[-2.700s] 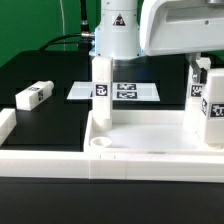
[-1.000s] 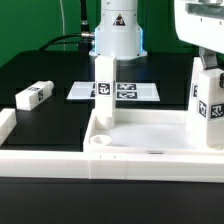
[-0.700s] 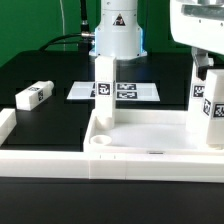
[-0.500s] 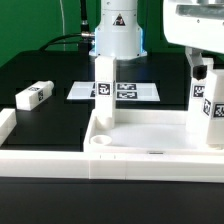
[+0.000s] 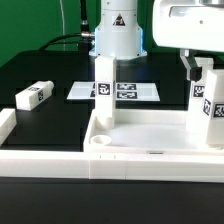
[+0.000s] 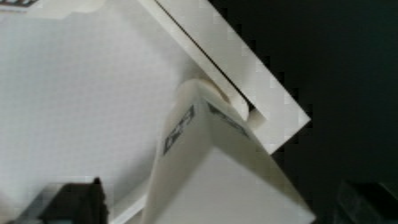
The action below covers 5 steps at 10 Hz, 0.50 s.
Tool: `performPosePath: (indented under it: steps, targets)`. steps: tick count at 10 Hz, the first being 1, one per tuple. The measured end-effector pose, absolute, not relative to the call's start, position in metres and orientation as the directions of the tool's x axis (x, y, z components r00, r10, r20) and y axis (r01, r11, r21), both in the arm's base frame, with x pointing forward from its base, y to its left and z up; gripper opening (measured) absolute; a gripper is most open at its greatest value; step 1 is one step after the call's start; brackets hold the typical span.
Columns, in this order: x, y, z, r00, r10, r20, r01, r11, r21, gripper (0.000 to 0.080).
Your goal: Assemble desk
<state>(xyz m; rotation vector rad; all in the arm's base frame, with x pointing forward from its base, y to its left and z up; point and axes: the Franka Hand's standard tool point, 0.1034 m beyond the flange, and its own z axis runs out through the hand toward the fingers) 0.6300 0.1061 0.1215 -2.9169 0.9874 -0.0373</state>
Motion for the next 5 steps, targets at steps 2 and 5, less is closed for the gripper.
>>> performPosePath:
  steps: [2, 5]
  targets:
    - [0.6297, 0.1063, 0.1213, 0.871, -0.491, 0.019, -0.49, -0.87, -0.053, 0.0649]
    - [0.6295, 0.1056, 0.1207, 0.951, -0.308, 0.037, -0.308, -0.951, -0.026, 0.0649]
